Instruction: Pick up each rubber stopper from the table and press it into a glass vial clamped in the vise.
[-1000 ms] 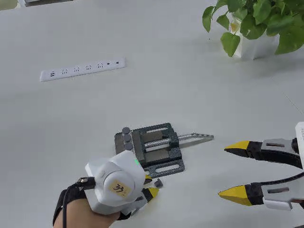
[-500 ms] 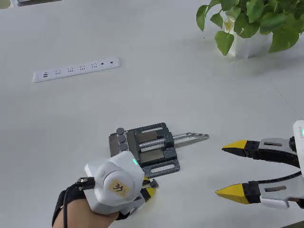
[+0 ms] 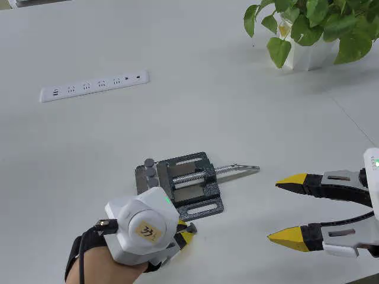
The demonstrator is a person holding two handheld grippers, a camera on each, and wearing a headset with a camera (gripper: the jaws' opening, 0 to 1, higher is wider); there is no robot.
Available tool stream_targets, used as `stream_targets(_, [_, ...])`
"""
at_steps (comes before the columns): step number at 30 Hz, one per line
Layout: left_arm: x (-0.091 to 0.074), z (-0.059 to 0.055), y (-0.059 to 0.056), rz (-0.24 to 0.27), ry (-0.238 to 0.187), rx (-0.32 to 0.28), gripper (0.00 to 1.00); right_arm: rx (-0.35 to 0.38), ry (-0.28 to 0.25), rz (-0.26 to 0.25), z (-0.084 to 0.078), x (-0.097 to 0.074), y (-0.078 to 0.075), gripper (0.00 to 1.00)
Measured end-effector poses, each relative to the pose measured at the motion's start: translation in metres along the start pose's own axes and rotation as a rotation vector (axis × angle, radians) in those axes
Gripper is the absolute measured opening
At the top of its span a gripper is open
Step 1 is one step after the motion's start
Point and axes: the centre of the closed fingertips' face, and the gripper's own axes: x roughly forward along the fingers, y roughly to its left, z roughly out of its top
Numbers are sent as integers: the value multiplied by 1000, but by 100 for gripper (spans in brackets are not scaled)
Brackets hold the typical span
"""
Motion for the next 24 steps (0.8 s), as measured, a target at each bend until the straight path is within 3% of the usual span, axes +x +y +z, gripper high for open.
stream_targets(11, [1,0,-1,-7,2,14,5,0,1,6,0,0,2,51])
stream_targets(24, [-12,15,-6,-18,-72,2,4,-22,7,35,14,6,11,49])
